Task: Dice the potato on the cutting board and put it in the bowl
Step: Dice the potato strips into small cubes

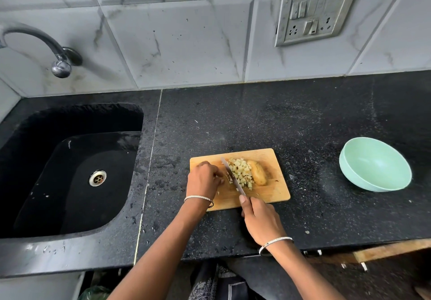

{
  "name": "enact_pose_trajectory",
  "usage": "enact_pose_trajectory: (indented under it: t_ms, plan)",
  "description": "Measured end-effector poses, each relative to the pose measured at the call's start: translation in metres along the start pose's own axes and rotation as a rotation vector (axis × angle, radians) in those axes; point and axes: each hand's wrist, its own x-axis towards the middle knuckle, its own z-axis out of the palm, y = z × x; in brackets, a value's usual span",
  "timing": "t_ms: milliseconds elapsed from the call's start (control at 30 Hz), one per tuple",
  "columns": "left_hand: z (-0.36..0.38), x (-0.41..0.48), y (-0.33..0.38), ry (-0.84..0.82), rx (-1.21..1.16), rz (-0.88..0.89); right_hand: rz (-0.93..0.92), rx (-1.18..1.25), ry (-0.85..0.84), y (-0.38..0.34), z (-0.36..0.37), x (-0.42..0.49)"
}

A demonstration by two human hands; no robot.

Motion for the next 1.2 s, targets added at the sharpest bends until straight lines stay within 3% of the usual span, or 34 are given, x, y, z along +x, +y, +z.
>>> enact_pose_trajectory:
  t_ms: [300, 433, 567, 733, 867, 967, 1100, 1200]
  plan:
    - [-0.004, 0.004, -0.007, 0.051, -0.209, -0.032, 0.017, 0.042, -0.084, 0.001, -0.003, 0.000]
    - [-0.005, 0.004, -0.013, 0.067, -0.241, -0.031, 0.001, 0.049, -0.034, 0.001, -0.006, 0.001]
    - [-0.007, 0.002, -0.008, -0.014, -0.205, 0.080, 0.002, -0.011, 0.065, 0.004, -0.013, 0.002]
    - [-0.004, 0.005, 0.002, 0.126, -0.162, 0.184, 0.010, -0.198, 0.203, 0.002, -0.025, -0.003]
    - [-0.001, 0.009, 0.009, 0.190, -0.138, 0.280, 0.057, -0.288, 0.165, 0.004, -0.021, -0.005]
    - [-0.005, 0.012, 0.010, 0.115, -0.072, 0.348, 0.035, -0.195, 0.103, 0.003, -0.010, -0.005]
    - [-0.007, 0.009, 0.012, -0.116, 0.236, 0.496, -0.029, -0.198, 0.109, 0.002, -0.011, -0.006]
    - [-0.003, 0.010, 0.013, -0.120, 0.318, 0.561, -0.071, -0.237, 0.141, 0.002, -0.018, -0.008]
